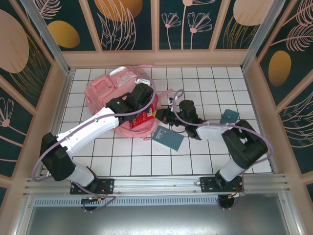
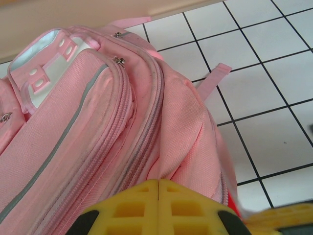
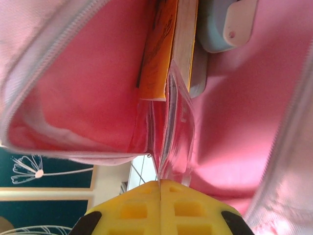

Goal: Pack the student bag
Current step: Place the personal item in the student bag, then adjust the student bag at the top-left of the table.

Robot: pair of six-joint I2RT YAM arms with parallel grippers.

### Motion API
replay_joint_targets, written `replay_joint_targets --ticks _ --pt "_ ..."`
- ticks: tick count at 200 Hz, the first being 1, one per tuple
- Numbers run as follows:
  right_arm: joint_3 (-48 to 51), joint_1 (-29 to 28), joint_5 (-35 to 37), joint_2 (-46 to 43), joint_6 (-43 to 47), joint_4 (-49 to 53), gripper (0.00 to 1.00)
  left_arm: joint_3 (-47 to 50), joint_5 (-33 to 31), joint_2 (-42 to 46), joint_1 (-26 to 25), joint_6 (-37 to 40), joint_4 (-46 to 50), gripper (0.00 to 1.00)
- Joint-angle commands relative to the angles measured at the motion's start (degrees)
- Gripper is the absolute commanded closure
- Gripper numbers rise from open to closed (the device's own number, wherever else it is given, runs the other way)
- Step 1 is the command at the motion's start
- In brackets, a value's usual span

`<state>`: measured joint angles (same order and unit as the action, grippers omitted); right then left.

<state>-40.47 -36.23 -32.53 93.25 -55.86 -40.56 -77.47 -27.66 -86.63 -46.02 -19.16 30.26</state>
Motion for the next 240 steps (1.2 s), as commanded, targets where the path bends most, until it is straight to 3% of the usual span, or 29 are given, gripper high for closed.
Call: replay_joint_targets --ticks 1,13,36,65,93,120,184,240 --pt "-5.56 -0.38 -3.72 4.91 1.50 -0.60 1.00 -2.79 -0.20 1.88 -0.36 -1.02 -2.31 1.00" --pt "-8.11 -0.35 -1.22 6.79 4.33 4.43 0.97 -2.95 -0.21 1.99 -0.33 -0.97 -2.27 1.00" --pt "-11.43 -0.13 2.97 8.53 8.57 11.76 0.59 -2.76 -0.50 2.25 -0.33 -0.89 -2.09 1.00" --pt "-12.09 0.78 7.45 7.87 11.06 16.85 0.41 -2.50 -0.54 2.34 -0.29 -0.79 -2.13 1.00" --pt "-11.49 2.30 12.17 5.49 13.84 22.65 0.29 -2.13 -0.50 2.10 -0.34 -0.72 -2.48 1.00" --pt "-9.88 3.96 15.11 1.80 15.34 25.52 0.23 -1.67 -0.44 2.08 -0.36 -0.73 -2.92 1.00" --pt "-5.88 6.42 20.32 -6.19 16.77 29.30 0.22 -1.10 -0.05 2.16 -0.31 -0.71 -3.02 1.00" --pt "0.92 5.30 15.38 -10.56 17.47 26.14 0.33 -0.19 0.21 2.39 -0.28 -0.81 -3.87 1.00"
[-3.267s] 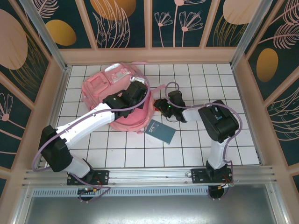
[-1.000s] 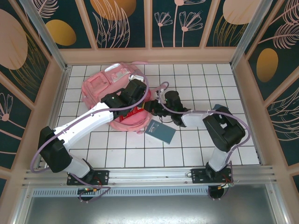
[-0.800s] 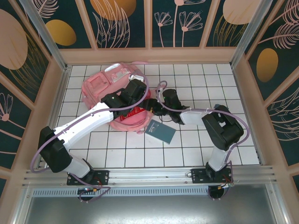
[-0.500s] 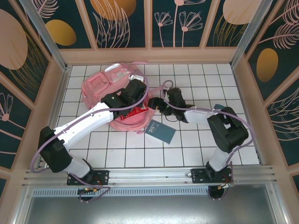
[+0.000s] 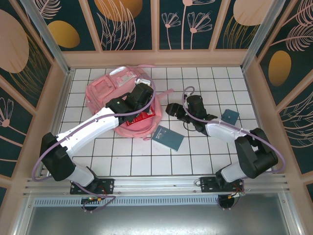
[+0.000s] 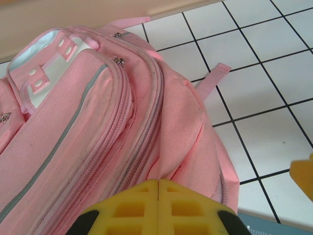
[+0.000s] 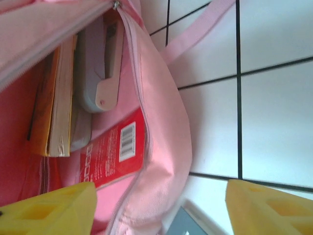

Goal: Pack the student bag
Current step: Adjust the student bag at the top-left of the table.

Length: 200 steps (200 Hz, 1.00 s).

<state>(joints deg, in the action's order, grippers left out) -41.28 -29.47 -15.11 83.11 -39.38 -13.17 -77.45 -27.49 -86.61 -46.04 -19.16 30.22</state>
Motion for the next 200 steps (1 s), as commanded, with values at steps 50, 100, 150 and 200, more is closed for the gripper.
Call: replay_joint_targets --ticks 50,100,150,200 --pt "-5.33 -11.29 7.97 6.53 1.53 5.82 0.30 -0.33 0.24 2.21 -0.34 -0.98 -3.90 1.00" --pt "-16.48 -16.86 19.74 15.67 3.37 18.57 0.21 -0.04 0.22 2.31 -0.31 -0.89 -4.10 1.00" --pt "-12.94 -15.55 29.34 12.68 1.76 22.02 0.30 0.41 -0.16 2.50 -0.35 -0.72 -4.39 1.00" --pt "-3.02 -10.69 29.21 -0.15 0.44 18.03 0.39 0.85 -0.96 2.75 -0.35 -0.71 -4.71 1.00"
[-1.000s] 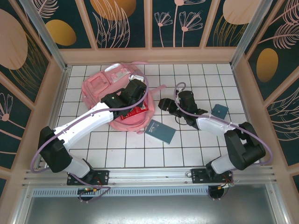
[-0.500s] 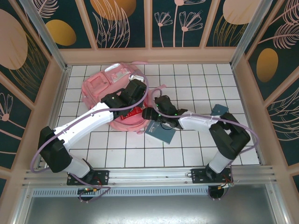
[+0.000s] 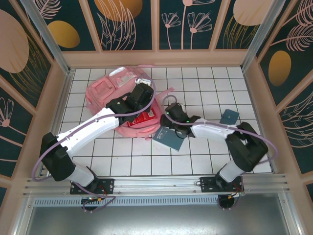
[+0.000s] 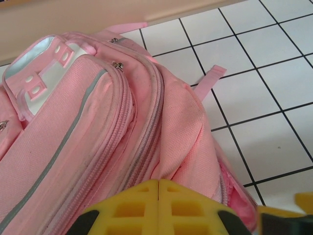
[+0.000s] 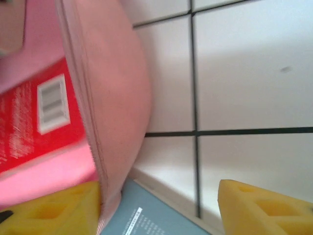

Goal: Pack the student bag
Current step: Adjust the student bag at the top-left of the table, then move the student bag to the middle-left of the table.

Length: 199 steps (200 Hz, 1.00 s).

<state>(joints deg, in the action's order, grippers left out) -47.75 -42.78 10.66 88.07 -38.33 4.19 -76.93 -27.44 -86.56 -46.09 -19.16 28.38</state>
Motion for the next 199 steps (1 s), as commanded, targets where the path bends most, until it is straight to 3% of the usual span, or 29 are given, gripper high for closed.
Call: replay_joint_targets --ticks 1,43,82,119,168,199 --pt "3.54 2.71 3.25 -5.33 -0.56 0.58 0.39 0.31 -1.02 2.71 -0.32 -0.75 -2.84 1.00" --pt "5.47 3.66 -2.88 -8.42 0.86 -2.69 0.35 -0.21 -4.20 3.90 -0.23 -0.58 -2.33 1.00" --pt "6.54 3.81 -5.01 -8.85 0.18 -4.66 0.33 -2.45 -16.31 5.69 0.00 1.06 1.49 1.00" --pt "8.14 4.63 -7.05 -9.80 -0.08 -6.18 0.34 -1.47 -22.58 8.47 0.77 1.87 4.35 1.00" --pt "11.19 4.82 -7.60 -11.64 -0.34 -4.53 0.32 2.19 -23.07 11.06 1.26 -0.03 5.94 1.00" --pt "15.49 5.54 -5.59 -17.70 -0.87 -1.64 0.31 4.58 -14.81 11.94 1.29 -0.56 3.00 1.00"
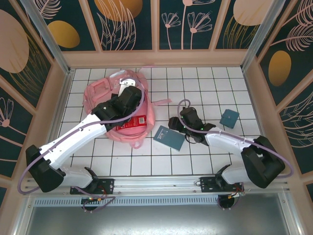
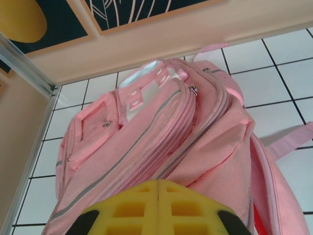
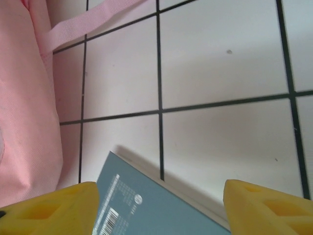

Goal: Pack the student bag
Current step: Move the student bag to the middle-left of the table, then move the book to the center of the table.

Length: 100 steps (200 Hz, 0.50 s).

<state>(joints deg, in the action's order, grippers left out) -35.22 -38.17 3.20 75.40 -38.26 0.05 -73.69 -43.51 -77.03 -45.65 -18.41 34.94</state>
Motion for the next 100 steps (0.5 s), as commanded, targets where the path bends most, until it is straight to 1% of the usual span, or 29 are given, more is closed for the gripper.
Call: replay_joint_targets --ticks 1,18,33,39,42,60,68,73,75,88,93,100 --pt "3.14 0.96 1.88 -5.41 -0.94 2.58 0.31 1.48 1.38 2.41 0.84 -1.33 -3.65 1.00" --pt "5.99 3.00 1.57 -10.50 -0.74 4.21 0.31 3.19 5.61 2.59 0.87 -2.41 -5.33 1.00" --pt "7.74 6.29 1.15 -14.53 -0.12 6.63 0.31 4.69 8.84 2.77 0.88 -3.56 -6.79 1.00" --pt "8.17 6.51 0.98 -16.03 0.30 7.61 0.31 5.23 9.87 2.88 0.84 -3.96 -7.34 1.00" --pt "8.37 8.35 0.89 -16.73 0.51 8.11 0.31 5.50 10.23 2.86 0.87 -4.14 -7.55 1.00" --pt "9.61 12.88 -1.10 -20.81 1.45 10.04 0.31 6.83 13.03 3.11 0.84 -5.55 -8.85 1.00" --pt "10.26 14.41 -2.04 -22.23 1.43 10.23 0.31 7.28 14.80 3.25 0.83 -6.11 -9.25 0.89" --pt "10.68 15.14 -2.07 -22.87 1.37 10.23 0.31 7.54 15.81 3.37 0.82 -6.42 -9.48 0.77" --pt "10.83 15.36 -3.23 -23.09 1.31 10.27 0.31 7.58 16.19 3.42 0.89 -6.73 -9.52 0.73" --pt "11.69 15.86 -4.83 -23.88 1.03 10.25 0.31 8.39 18.28 4.26 0.87 -8.00 -10.24 0.53" --pt "12.02 15.87 -5.41 -23.89 0.85 10.15 0.31 8.83 19.36 4.63 0.78 -8.48 -10.85 0.49" --pt "12.53 15.85 -6.22 -23.88 0.42 9.95 0.31 9.48 21.21 5.40 0.82 -9.01 -11.51 0.46"
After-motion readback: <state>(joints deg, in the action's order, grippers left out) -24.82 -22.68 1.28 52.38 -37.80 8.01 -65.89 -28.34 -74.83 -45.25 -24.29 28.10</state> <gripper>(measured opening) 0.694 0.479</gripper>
